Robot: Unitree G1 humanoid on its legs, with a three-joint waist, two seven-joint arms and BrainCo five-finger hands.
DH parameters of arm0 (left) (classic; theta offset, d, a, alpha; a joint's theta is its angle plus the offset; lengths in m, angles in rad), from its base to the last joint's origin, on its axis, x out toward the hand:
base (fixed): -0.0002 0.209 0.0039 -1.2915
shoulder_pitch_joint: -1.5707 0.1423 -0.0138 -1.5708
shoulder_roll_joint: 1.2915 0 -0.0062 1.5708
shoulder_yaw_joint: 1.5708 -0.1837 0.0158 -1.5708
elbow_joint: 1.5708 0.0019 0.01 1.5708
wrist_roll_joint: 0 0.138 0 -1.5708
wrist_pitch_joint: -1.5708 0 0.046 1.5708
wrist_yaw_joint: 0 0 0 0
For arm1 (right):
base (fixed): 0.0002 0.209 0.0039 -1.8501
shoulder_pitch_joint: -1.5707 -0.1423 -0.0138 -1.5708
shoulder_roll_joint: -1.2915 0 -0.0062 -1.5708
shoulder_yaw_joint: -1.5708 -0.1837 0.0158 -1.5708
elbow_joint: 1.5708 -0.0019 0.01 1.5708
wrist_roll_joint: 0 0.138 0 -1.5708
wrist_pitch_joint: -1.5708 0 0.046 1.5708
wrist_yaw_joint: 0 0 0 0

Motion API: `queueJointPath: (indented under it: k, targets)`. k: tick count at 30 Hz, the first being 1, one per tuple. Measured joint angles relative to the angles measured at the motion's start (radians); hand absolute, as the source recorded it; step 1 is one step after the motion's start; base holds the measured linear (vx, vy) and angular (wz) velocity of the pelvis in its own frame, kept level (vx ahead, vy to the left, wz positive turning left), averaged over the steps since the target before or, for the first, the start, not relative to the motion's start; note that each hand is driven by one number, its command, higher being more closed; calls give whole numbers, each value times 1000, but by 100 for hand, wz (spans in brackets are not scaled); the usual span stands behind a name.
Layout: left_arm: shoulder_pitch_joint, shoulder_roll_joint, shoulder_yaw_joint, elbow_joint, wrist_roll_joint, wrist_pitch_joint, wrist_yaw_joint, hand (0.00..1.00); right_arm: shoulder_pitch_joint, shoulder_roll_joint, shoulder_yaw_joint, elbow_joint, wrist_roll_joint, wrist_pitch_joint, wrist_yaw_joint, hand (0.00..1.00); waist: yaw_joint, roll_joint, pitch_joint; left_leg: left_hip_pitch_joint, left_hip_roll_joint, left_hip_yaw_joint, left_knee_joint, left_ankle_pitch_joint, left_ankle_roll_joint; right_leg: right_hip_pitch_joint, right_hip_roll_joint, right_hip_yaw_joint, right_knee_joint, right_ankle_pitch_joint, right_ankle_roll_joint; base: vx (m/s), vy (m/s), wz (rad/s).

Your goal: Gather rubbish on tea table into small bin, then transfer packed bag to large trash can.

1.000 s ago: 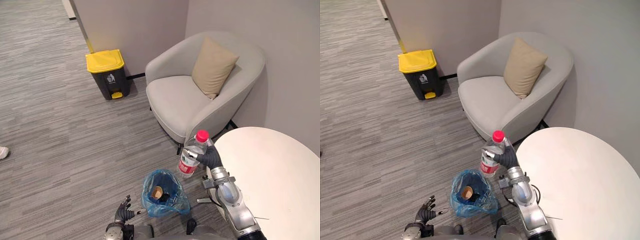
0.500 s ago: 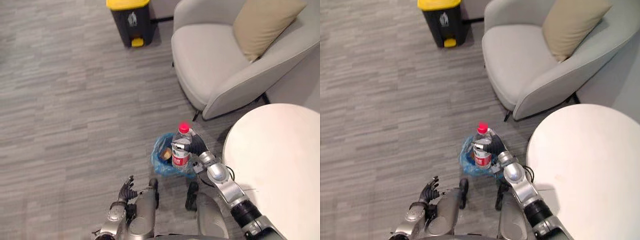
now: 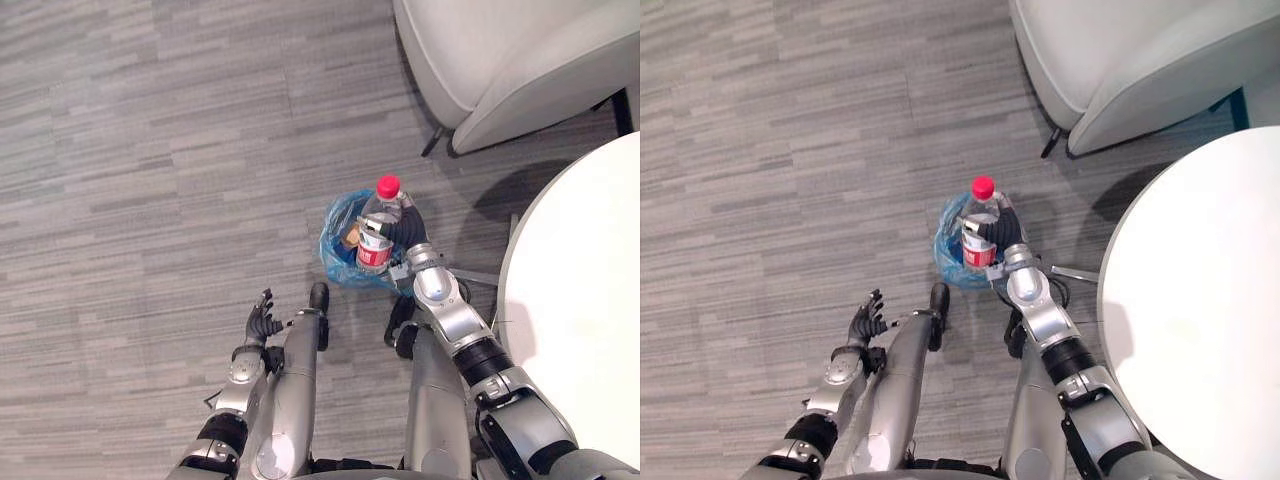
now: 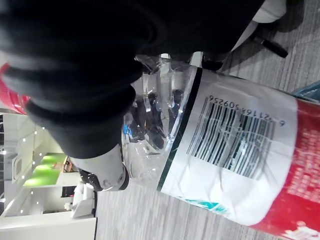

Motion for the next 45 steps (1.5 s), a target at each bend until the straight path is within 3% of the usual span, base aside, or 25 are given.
queueJointPath:
  k: [6,19,20,29,40,45]
  targets:
    - [-62,-33,19,-73,-17,-5,24,0,-79,9,-29,-1,0,6,-35,100,21,0,3,-118,17,27,35,12,2,-130,-7,17,46,-1,-3,-1,-6,0]
    - [-89,-40,52,-118,-22,-23,37,0,-115,11,-31,61,-23,8,-35,100,21,-3,5,-188,14,-1,42,35,-17,-208,-9,10,93,-16,-18,9,-29,5]
    - [-97,-39,57,-118,-32,-24,37,0,-117,13,-33,77,-30,8,-35,0,21,-3,5,-189,14,-1,32,40,-23,-212,-9,10,92,-16,-18,-19,-47,4]
    - [-121,-40,59,-119,-35,-27,38,0,-118,15,-39,177,-97,37,-19,0,15,-15,12,-210,27,-11,24,61,-27,-237,5,1,97,-15,-20,-12,-48,0]
    - [-137,-47,59,-117,-35,-26,38,0,-97,28,-18,157,-141,37,11,0,12,-20,15,-194,38,-11,23,65,-34,-220,15,-3,92,-10,-28,-10,-17,-1]
    - [-134,-41,59,-118,-35,-26,38,0,-38,42,19,98,-217,34,13,0,13,-44,16,-146,55,5,-8,61,-33,-171,27,-5,48,-1,-39,-7,-7,-4]
